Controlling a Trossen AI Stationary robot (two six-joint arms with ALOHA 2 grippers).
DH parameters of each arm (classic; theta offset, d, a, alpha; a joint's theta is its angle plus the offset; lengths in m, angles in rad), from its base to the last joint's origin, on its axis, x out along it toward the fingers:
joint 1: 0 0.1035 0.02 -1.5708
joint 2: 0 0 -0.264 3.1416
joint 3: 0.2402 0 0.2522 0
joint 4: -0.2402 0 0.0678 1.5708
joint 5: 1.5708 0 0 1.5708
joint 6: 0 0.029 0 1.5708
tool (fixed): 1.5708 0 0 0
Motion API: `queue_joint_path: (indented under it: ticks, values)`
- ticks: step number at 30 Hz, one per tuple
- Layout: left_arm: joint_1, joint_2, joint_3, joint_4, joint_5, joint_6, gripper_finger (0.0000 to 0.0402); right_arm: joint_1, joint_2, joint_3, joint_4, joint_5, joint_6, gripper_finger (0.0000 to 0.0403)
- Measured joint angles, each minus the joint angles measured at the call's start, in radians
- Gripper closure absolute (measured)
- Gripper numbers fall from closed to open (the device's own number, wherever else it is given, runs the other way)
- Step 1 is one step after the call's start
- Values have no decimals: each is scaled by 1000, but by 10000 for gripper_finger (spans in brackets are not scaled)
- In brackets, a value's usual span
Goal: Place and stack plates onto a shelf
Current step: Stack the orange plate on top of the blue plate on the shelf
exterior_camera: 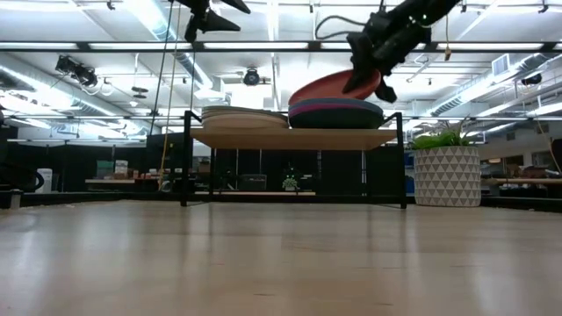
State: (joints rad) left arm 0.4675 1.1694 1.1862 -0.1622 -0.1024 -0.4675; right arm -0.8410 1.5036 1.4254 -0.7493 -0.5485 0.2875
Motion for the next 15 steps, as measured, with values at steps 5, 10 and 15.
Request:
queue_joint_path:
  ticks: [5,10,15]
  values:
    - [0,0,0,0,39,-19,188,-1,0,-51,25,-3,-14,311]
    - [0,0,0,0,66,-20,188,-8,0,-54,23,6,-42,250]
    - [3,-21,3,-3,81,1,188,-49,1,-26,-20,-18,-48,183]
